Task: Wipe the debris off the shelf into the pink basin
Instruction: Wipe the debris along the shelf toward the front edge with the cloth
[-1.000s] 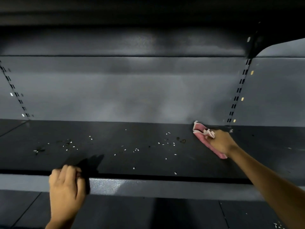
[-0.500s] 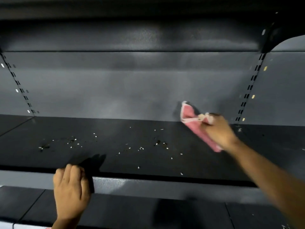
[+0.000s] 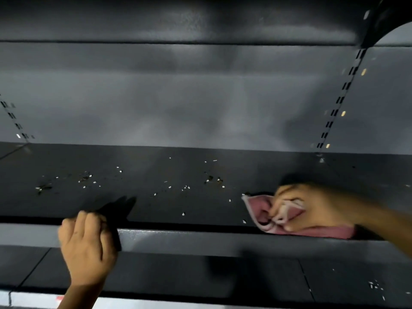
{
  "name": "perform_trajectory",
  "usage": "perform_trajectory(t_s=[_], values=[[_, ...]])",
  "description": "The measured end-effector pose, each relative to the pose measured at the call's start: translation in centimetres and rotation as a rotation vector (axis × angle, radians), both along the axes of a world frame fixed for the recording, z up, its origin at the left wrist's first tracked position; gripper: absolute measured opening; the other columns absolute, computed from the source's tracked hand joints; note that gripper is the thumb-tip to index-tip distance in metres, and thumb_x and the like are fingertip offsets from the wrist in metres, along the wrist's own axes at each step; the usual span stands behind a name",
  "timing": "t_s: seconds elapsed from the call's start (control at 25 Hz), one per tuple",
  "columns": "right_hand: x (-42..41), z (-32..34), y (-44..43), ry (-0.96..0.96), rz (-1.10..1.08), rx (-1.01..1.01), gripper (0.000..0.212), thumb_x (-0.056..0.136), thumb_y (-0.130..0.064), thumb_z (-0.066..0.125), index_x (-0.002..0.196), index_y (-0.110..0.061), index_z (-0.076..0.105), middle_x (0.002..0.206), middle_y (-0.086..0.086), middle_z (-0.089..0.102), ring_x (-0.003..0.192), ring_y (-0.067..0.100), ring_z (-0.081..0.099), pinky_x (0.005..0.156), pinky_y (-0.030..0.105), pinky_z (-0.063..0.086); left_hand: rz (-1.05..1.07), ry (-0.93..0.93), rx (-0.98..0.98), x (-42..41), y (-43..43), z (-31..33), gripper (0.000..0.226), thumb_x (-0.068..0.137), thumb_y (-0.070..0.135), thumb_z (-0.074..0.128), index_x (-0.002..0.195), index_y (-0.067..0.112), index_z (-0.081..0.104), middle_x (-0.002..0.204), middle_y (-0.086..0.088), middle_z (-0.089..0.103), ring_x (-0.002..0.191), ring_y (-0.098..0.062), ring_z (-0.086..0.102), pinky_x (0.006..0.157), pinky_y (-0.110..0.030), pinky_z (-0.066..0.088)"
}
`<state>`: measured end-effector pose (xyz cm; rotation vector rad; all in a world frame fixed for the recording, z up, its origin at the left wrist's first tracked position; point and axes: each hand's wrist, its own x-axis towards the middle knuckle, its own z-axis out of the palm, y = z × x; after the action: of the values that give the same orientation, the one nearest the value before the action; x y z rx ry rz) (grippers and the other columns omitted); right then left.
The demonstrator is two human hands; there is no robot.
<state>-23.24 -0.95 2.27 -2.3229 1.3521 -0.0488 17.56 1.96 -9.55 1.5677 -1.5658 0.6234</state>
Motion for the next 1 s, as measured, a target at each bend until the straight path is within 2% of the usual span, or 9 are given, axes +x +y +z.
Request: perform_trajectory(t_s=[0.16, 0.24, 0.32, 0.44, 0.56, 0.68, 0.8, 0.92, 1.0], values=[[10.9, -1.6, -1.8, -0.236, 0.154, -0.127, 0.018, 0.07, -0.028, 0.075, 0.087, -0.026, 0.07, 0.094, -0.012, 0.066, 0.087, 0.002, 0.062, 0.084, 0.021, 0.047, -0.029, 0.006, -0.01, -0.5, 0.1, 0.8, 0.014, 0.08, 0.014, 0.029, 0.07, 0.01, 0.038, 0.064, -0.015, 0.041, 0.062, -0.021, 0.024, 0.062, -0.038, 0.021], [15.5, -1.7, -2.2, -0.405, 0.075, -0.181, 0.015, 0.073, -0.018, 0.075, 0.087, -0.021, 0.072, 0.092, -0.002, 0.067, 0.083, 0.012, 0.063, 0.077, 0.027, 0.049, -0.041, 0.003, 0.013, -0.5, 0.5, 1.0, 0.013, 0.08, 0.014, 0.029, 0.07, 0.01, 0.037, 0.064, -0.016, 0.042, 0.064, -0.019, 0.023, 0.062, -0.037, 0.02], [15.6, 0.2, -3.2, -0.553, -0.051, -0.244, 0.016, 0.072, -0.011, 0.074, 0.086, -0.018, 0.072, 0.084, -0.006, 0.067, 0.078, 0.008, 0.061, 0.068, 0.02, 0.045, -0.052, 0.0, 0.035, -0.5, 0.8, 1.0, 0.013, 0.081, 0.014, 0.029, 0.071, 0.011, 0.037, 0.066, -0.016, 0.043, 0.065, -0.018, 0.023, 0.063, -0.037, 0.021], [10.6, 2.1, -2.9, -0.318, 0.142, -0.4, 0.026, 0.073, -0.013, 0.069, 0.094, -0.029, 0.071, 0.089, -0.012, 0.064, 0.08, 0.004, 0.061, 0.072, 0.017, 0.045, -0.036, 0.024, 0.049, -0.6, 0.7, 1.0, 0.013, 0.081, 0.014, 0.03, 0.072, 0.01, 0.038, 0.067, -0.016, 0.044, 0.066, -0.02, 0.025, 0.064, -0.037, 0.022], [6.7, 0.2, -0.7, -0.057, 0.401, -0.209, 0.041, 0.082, -0.016, 0.06, 0.114, -0.041, 0.062, 0.096, -0.028, 0.054, 0.088, -0.008, 0.056, 0.077, 0.004, 0.038, 0.001, 0.053, 0.054, -0.9, 0.5, 0.9, 0.013, 0.079, 0.015, 0.03, 0.071, 0.009, 0.039, 0.067, -0.015, 0.044, 0.067, -0.02, 0.025, 0.064, -0.037, 0.022], [9.5, -2.3, -0.5, -0.223, 0.423, -0.159, 0.04, 0.086, -0.008, 0.055, 0.116, -0.032, 0.065, 0.097, -0.031, 0.045, 0.088, -0.015, 0.051, 0.082, 0.0, 0.033, 0.009, 0.057, 0.043, -0.9, 0.5, 0.7, 0.01, 0.077, 0.015, 0.03, 0.072, 0.011, 0.037, 0.067, -0.013, 0.043, 0.067, -0.019, 0.024, 0.063, -0.036, 0.02], [17.4, -3.7, -2.6, -0.325, 0.472, -0.249, 0.033, 0.087, -0.006, 0.056, 0.116, -0.018, 0.066, 0.106, -0.013, 0.052, 0.087, -0.008, 0.05, 0.083, 0.002, 0.033, -0.008, 0.028, 0.049, -0.4, 0.4, 0.6, 0.008, 0.078, 0.015, 0.03, 0.072, 0.013, 0.035, 0.066, -0.014, 0.043, 0.066, -0.02, 0.024, 0.063, -0.036, 0.019], [24.6, -3.7, -4.9, -0.337, 0.374, -0.289, 0.029, 0.088, -0.007, 0.057, 0.116, -0.012, 0.066, 0.119, 0.004, 0.057, 0.102, 0.017, 0.057, 0.089, 0.024, 0.043, -0.018, -0.009, 0.083, -0.3, 0.8, 1.2, 0.011, 0.08, 0.015, 0.029, 0.072, 0.012, 0.036, 0.066, -0.014, 0.044, 0.065, -0.021, 0.027, 0.063, -0.037, 0.022], [25.4, -2.3, -6.1, -0.32, 0.273, -0.406, 0.027, 0.088, -0.005, 0.056, 0.112, -0.009, 0.066, 0.117, 0.008, 0.058, 0.102, 0.024, 0.058, 0.089, 0.031, 0.046, -0.03, -0.014, 0.098, -0.6, 1.2, 1.2, 0.016, 0.081, 0.014, 0.029, 0.07, 0.009, 0.039, 0.066, -0.013, 0.044, 0.063, -0.024, 0.034, 0.064, -0.036, 0.022]])
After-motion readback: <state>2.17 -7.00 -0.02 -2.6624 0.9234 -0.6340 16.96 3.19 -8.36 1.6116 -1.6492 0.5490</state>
